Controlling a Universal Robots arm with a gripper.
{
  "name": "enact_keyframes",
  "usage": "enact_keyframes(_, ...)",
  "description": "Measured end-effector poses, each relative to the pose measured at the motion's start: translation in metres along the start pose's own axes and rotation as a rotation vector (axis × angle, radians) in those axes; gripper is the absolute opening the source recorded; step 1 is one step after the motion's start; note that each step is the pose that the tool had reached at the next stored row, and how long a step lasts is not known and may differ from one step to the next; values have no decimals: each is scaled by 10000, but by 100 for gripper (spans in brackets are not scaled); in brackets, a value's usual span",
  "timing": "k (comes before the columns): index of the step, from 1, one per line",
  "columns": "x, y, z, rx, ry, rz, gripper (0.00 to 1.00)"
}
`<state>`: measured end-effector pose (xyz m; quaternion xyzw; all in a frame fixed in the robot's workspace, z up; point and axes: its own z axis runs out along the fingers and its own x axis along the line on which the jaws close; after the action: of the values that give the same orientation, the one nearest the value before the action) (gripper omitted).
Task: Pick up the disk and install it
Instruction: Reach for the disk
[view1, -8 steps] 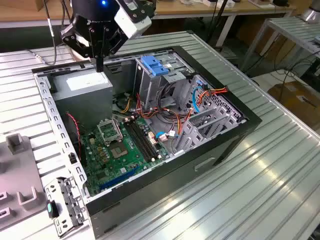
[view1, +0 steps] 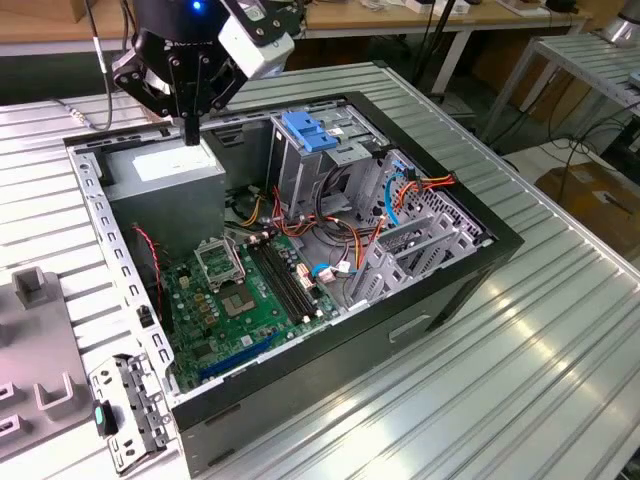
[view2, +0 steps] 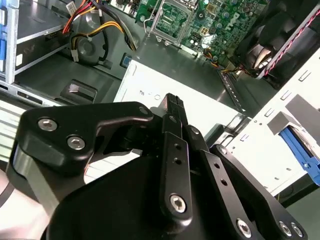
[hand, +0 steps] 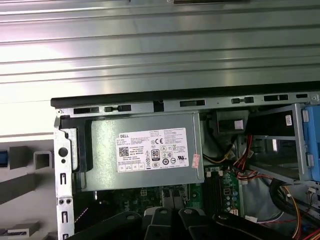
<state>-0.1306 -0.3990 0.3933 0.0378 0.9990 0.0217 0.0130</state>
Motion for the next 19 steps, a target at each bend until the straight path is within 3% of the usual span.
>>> enact_keyframes(12, 177, -13, -2, -1, 1, 1, 11)
enact_keyframes(19, 243, -18, -3, -1, 1, 1, 11)
